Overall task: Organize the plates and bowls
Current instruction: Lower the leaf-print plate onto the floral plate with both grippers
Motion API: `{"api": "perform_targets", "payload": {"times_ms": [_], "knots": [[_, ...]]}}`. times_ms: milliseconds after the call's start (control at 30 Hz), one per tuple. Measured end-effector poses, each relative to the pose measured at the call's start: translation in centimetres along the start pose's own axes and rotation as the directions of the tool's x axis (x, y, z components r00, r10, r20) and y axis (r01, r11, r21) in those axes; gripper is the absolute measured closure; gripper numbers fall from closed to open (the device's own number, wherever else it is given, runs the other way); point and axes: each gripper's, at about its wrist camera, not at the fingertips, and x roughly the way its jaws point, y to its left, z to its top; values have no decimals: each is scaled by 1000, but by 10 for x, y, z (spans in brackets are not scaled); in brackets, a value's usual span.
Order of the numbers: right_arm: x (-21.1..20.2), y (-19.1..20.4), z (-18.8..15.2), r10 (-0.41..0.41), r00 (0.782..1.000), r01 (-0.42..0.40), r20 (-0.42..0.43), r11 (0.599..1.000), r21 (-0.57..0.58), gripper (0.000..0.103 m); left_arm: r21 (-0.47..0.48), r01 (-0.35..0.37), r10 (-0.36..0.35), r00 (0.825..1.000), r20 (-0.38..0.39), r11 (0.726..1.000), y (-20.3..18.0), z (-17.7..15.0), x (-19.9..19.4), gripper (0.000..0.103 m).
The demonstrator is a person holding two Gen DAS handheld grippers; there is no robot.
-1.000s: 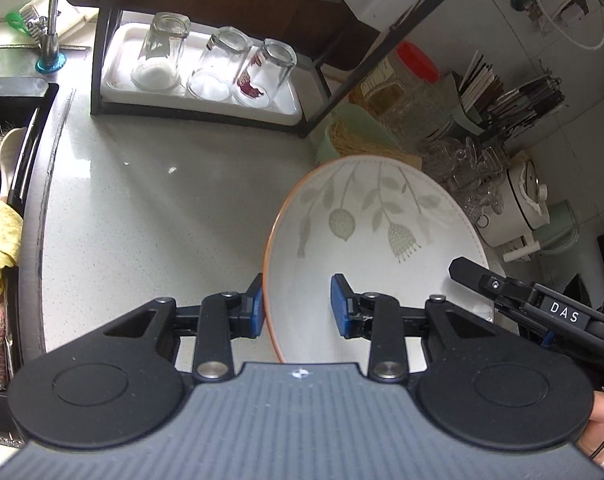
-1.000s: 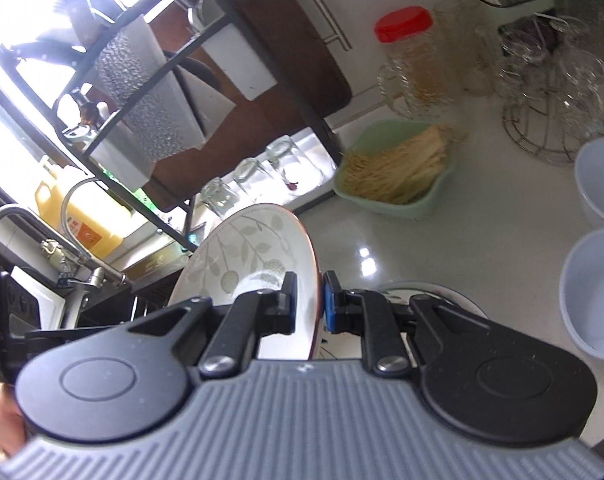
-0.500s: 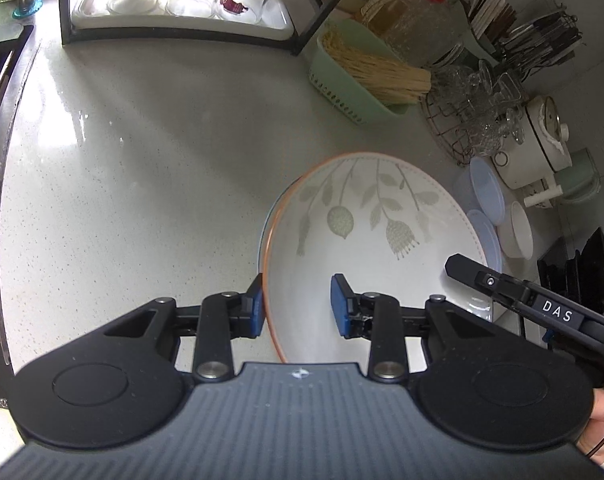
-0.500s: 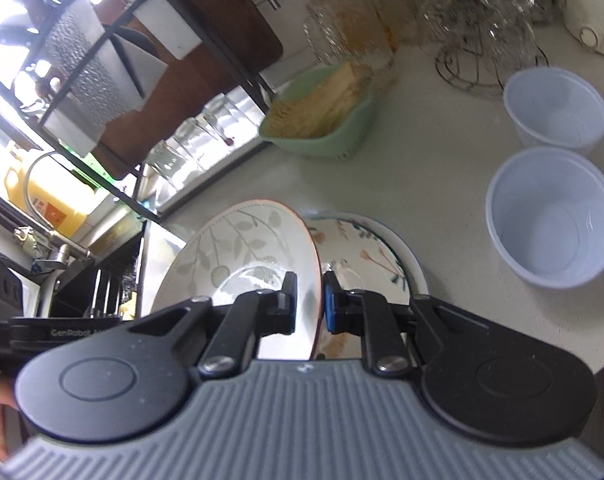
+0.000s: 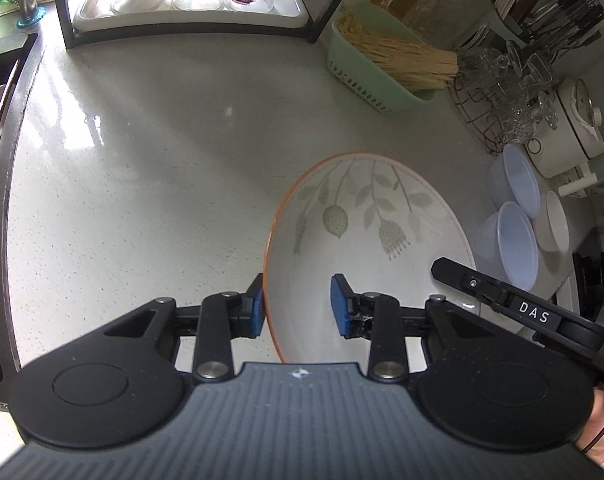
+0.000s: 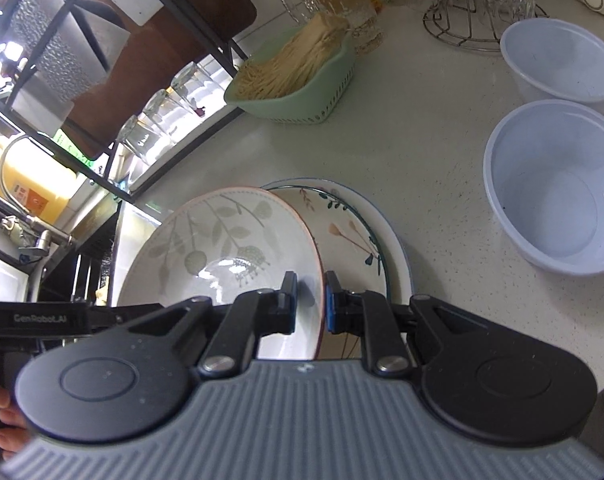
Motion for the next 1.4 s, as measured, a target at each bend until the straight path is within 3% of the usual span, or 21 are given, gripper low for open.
{"api": "perform_targets", "payload": {"times_ms": [267, 567, 967, 1167, 1400], "knots": [[11, -3, 5, 8, 1000, -8, -23, 1000, -6, 84, 17, -31, 32, 999, -22, 999, -5, 2, 3, 65], [17, 1, 4, -14, 1000, 13, -25, 999, -47, 81, -37, -38, 37, 999, -33, 999, -6, 4, 9, 64], [13, -2, 9, -24, 1000, 23, -2, 996, -91, 83, -170, 24, -29, 999, -29, 985, 11, -2, 5, 63], [8, -12, 14, -14, 1000, 14, 12, 999, -52, 83, -277, 97, -104, 994, -11, 956, 29, -1, 1, 63], [-5, -5, 10, -55, 998, 57, 24, 993, -102, 83, -230, 79, -80, 997, 5, 970, 27, -3, -5, 63]]}}
